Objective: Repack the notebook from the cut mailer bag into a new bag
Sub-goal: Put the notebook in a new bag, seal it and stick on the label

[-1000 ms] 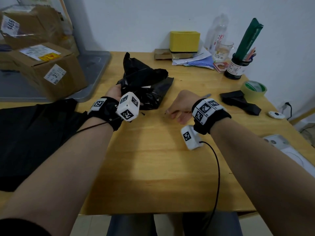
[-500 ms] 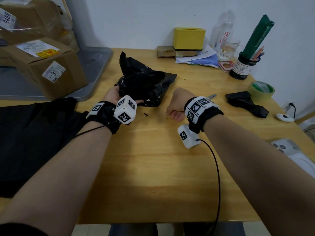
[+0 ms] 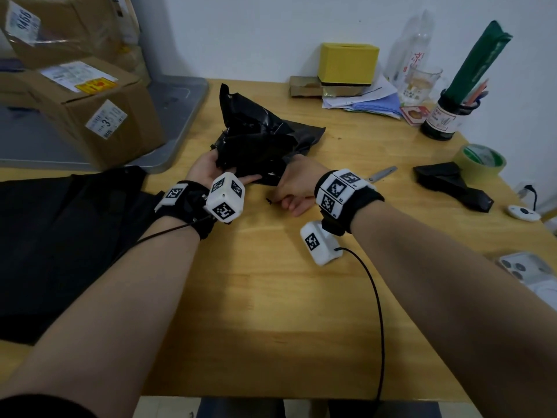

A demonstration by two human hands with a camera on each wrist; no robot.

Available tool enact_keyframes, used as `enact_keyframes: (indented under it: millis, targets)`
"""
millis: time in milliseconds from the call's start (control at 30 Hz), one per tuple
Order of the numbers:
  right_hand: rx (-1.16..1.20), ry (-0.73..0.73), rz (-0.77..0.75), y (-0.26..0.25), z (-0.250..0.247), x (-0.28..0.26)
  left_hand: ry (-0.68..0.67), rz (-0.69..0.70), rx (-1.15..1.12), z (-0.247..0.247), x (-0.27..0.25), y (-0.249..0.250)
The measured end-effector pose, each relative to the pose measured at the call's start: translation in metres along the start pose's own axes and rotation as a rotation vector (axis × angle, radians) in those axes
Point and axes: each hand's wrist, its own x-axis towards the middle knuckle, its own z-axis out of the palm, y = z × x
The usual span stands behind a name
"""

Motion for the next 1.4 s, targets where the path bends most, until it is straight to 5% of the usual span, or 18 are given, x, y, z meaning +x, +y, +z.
enact_keyframes:
  millis: [500,833,967,1100,1267,1400]
  targets:
    - [-0.275,-0.017,-0.032,-0.017,0.013,0.005,0.029,-0.051,0.022,-0.006,0.01,-0.001]
    - [0.402,-0.043,0.013,0.023,-0.006,-0.014,0.048,-0.037,0.083,-0.001,-0.007,-0.005]
    - [0.625,0.171,0.002,0.045,-0.035,-0.042,0.176,-0.036,0.163,0.007,-0.019,-0.007]
    - [0.685,0.378,-0.11,0.045,-0.066,-0.069,0.292,0.106,0.243,0.024,-0.029,-0.02]
    - [0.482,0.306,-0.261,0.021,-0.063,-0.094,0.293,0.464,0.687,0.066,-0.043,-0.046]
    - [0.381,0.324,-0.225,0.02,-0.054,-0.097,0.164,0.525,0.784,0.09,-0.056,-0.058]
